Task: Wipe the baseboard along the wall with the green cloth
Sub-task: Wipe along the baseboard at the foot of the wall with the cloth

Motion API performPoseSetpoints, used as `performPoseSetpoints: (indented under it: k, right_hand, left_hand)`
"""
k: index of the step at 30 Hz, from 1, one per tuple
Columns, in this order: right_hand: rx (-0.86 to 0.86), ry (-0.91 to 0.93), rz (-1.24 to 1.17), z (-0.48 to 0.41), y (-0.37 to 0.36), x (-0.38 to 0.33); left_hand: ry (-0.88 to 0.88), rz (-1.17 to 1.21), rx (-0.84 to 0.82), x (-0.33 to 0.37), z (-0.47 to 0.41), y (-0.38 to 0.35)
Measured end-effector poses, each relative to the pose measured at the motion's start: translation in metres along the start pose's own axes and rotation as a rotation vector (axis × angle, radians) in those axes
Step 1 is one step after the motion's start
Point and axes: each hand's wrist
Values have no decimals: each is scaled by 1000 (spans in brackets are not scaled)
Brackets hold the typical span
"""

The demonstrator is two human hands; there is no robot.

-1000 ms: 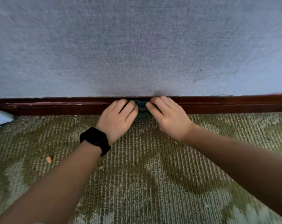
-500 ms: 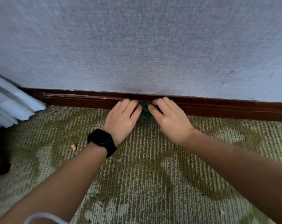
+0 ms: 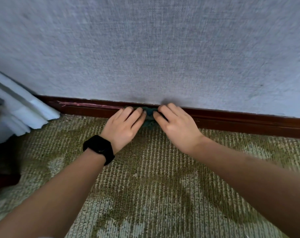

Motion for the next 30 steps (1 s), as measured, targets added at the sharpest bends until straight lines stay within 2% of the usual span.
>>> performPoseSetpoints:
  k: [9,15,19,27,30]
  right_hand:
    - [-60,12,35,-1,3,-5]
    - [-112,-31,71,32,10,21]
    - [-104,-41,69,27,6,16]
    - [-80,-19,27,-13,-2,-11]
    - [-91,21,33,-10,1,-10]
  left_hand:
    - [155,147,-3,12,1,7]
    - [-16,109,115,25,-25,4]
    - [-54,60,133,17,-21,-1]
    - [-39,28,43,-19,4,-5]
    - [25,65,-9,-12,6,-1]
Point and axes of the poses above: each hand's wrist, its own z-axis away from the middle knuckle, its own y-axis out of the back of the hand, x = y × z, and after that the axes turned 11 degrees about -x, right-handed
